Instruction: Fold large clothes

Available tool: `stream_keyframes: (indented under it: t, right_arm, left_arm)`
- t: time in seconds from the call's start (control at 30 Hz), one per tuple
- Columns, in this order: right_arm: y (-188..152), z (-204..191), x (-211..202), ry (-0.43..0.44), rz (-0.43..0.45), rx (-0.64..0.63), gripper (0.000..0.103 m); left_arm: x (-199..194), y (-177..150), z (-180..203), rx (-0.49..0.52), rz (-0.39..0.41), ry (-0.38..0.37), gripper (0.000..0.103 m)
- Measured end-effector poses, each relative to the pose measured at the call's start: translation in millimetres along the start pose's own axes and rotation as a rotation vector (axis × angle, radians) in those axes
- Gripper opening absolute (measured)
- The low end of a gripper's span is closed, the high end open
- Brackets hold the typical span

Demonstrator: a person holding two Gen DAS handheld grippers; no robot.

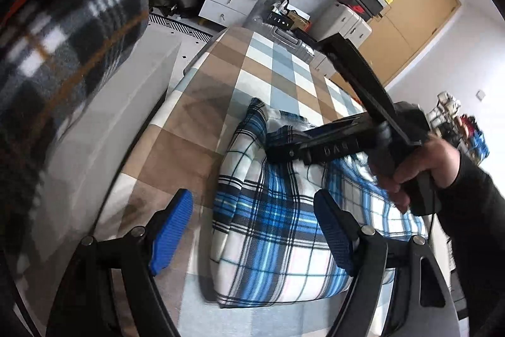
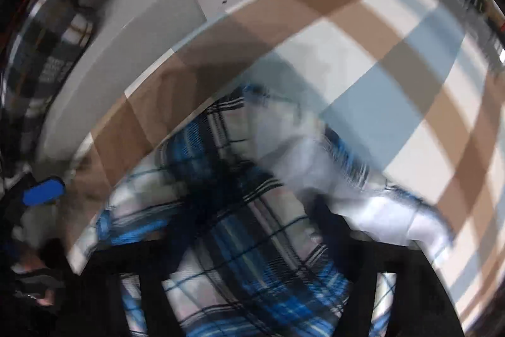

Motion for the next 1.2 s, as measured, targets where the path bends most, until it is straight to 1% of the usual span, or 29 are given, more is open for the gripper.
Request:
stream_keyframes:
  t: [0.03, 0.07, 0.13, 0.2, 0.27, 0.33, 0.4, 0.43, 0.47, 0.5, 0.53, 0.57, 0.6, 0.63, 0.67, 0.7, 0.73, 0.77, 0.8, 0.83, 0.9, 0.93, 0.97, 1.0, 1.03, 1.07, 1.1, 1.17, 1.2]
  right_arm:
    - [3, -1, -3, 0.015, 0.016, 0.014, 0.028]
    - [5, -3, -7, 0.022, 0.026, 0.019, 0.025]
    - [8, -6, -15, 0.007, 0.061, 0.013, 0.005]
    - [12, -8, -24, -0.032, 0.113, 0.007, 0.003]
    - [15, -9, -31, -0.047, 0.156, 0.009, 0.003]
    - [16, -14, -39, -0.076, 0.216, -0.036, 0.003]
    - [17, -22, -38, -0.102, 0.249, -0.085, 0.002]
    - [18, -23, -36, -0.128, 0.277, -0.104, 0.003]
    - [20, -22, -33, -0.154, 0.286, -0.117, 0.003]
    - [19, -20, -27, -0.183, 0.278, -0.124, 0.007]
    - [18, -15, -22, -0.222, 0.270, -0.117, 0.015]
    - [18, -11, -20, -0.243, 0.260, -0.107, 0.019]
    - [18, -7, -22, -0.243, 0.265, -0.092, 0.032]
    - [18, 0, -31, -0.231, 0.285, -0.055, 0.049]
    - [17, 5, -43, -0.213, 0.309, -0.023, 0.054]
    - [11, 10, -67, -0.181, 0.364, 0.012, 0.059]
    - [12, 15, -81, -0.171, 0.397, 0.028, 0.067]
    - [1, 23, -107, -0.176, 0.443, 0.057, 0.070]
    - [-13, 31, -132, -0.180, 0.490, 0.090, 0.076]
    - [-27, 38, -152, -0.171, 0.529, 0.120, 0.083]
    - [-65, 53, -187, -0.173, 0.577, 0.181, 0.093]
    - [-88, 63, -202, -0.201, 0.600, 0.211, 0.095]
    - [-117, 73, -214, -0.244, 0.611, 0.239, 0.095]
    - [-143, 81, -222, -0.301, 0.608, 0.257, 0.097]
    - [-158, 89, -222, -0.344, 0.596, 0.267, 0.098]
    - [-180, 96, -221, -0.394, 0.564, 0.277, 0.098]
    - [-206, 107, -213, -0.453, 0.511, 0.292, 0.098]
    - [-238, 122, -196, -0.526, 0.410, 0.305, 0.098]
    - [-251, 131, -185, -0.553, 0.359, 0.312, 0.097]
  left_arm:
    - [2, 0, 2, 0.000, -0.009, -0.016, 0.075]
    - [2, -1, 1, -0.005, -0.014, -0.023, 0.075]
    - [-1, -3, 5, -0.002, -0.019, -0.038, 0.075]
    - [-3, -5, 11, 0.018, -0.020, -0.046, 0.075]
    - [-6, -6, 15, 0.039, -0.016, -0.044, 0.075]
    - [-6, -8, 18, 0.052, -0.015, -0.039, 0.075]
    - [-5, -10, 20, 0.074, -0.016, -0.020, 0.075]
    - [-4, -11, 19, 0.083, -0.019, -0.014, 0.075]
    - [-2, -12, 19, 0.091, -0.022, -0.006, 0.075]
    - [-1, -14, 19, 0.100, -0.027, 0.007, 0.075]
    - [1, -16, 18, 0.114, -0.033, 0.024, 0.075]
    - [1, -18, 18, 0.128, -0.037, 0.034, 0.075]
    - [2, -19, 17, 0.139, -0.042, 0.043, 0.075]
    - [3, -20, 16, 0.152, -0.047, 0.056, 0.075]
    - [3, -21, 16, 0.159, -0.051, 0.061, 0.075]
    - [4, -23, 17, 0.168, -0.058, 0.056, 0.075]
    - [3, -24, 20, 0.178, -0.063, 0.040, 0.075]
    - [3, -24, 23, 0.192, -0.062, 0.034, 0.075]
    - [1, -23, 29, 0.213, -0.051, 0.023, 0.075]
    - [0, -22, 38, 0.238, -0.042, -0.001, 0.075]
    - [0, -20, 54, 0.284, -0.044, -0.019, 0.075]
    - [2, -19, 62, 0.316, -0.047, -0.024, 0.075]
    - [4, -20, 78, 0.377, -0.062, -0.038, 0.075]
    - [8, -21, 88, 0.413, -0.073, -0.048, 0.075]
    - [15, -23, 98, 0.457, -0.099, -0.052, 0.075]
    - [24, -23, 100, 0.486, -0.112, -0.035, 0.075]
    - [35, -24, 103, 0.524, -0.130, 0.001, 0.075]
    - [60, -31, 97, 0.555, -0.211, 0.054, 0.075]
    - [74, -38, 88, 0.558, -0.272, 0.086, 0.075]
Point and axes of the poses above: each gripper's, at about its wrist camera, not at the fingertips, and x roughly the way its jaws point, z to its right, y to its top, the point moved 7 cm from there along x, roughly the way its jaws point, and after that the axes turned 11 degrees about z, right-handed, at the moved point
